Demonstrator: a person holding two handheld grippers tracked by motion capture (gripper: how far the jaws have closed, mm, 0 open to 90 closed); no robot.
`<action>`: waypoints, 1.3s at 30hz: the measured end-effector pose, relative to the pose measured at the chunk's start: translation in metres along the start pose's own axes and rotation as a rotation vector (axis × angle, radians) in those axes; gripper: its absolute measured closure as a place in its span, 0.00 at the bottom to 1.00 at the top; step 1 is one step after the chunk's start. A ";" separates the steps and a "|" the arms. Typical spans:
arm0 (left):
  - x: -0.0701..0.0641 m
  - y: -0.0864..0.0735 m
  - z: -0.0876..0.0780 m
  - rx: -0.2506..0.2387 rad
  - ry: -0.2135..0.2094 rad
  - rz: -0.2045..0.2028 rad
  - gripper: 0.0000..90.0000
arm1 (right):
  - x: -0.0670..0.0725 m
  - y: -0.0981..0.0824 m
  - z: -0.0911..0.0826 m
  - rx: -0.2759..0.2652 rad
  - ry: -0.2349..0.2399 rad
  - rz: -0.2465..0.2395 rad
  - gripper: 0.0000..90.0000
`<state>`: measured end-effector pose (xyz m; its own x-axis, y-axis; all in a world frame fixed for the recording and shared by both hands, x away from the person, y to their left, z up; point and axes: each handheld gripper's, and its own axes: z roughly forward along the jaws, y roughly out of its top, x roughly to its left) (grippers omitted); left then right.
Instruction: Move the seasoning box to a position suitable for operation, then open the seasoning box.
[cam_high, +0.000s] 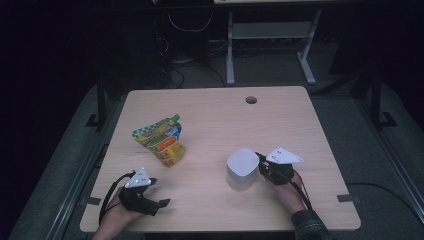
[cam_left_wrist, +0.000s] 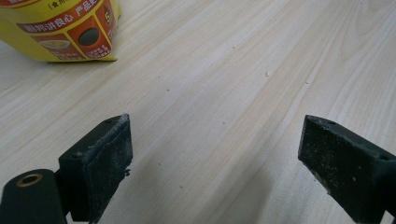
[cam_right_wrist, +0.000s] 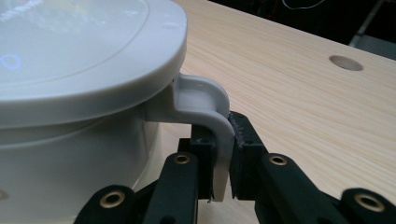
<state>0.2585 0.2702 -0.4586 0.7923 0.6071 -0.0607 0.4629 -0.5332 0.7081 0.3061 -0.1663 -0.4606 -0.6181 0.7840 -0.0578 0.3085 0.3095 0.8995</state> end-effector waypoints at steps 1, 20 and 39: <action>0.000 0.000 0.000 0.001 -0.002 -0.001 0.11 | -0.001 0.000 0.000 0.000 -0.002 0.003 0.90; 0.000 -0.001 0.000 -0.006 -0.005 -0.014 0.11 | -0.009 -0.004 -0.030 -0.006 0.041 0.068 0.76; -0.002 0.001 0.001 -0.005 -0.022 -0.013 0.11 | -0.031 0.008 -0.059 -0.008 0.103 0.113 1.00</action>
<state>0.2576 0.2681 -0.4586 0.7947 0.6010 -0.0851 0.4711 -0.5223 0.7108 0.2854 -0.2200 -0.4256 -0.6509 0.7540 0.0879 0.3744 0.2181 0.9012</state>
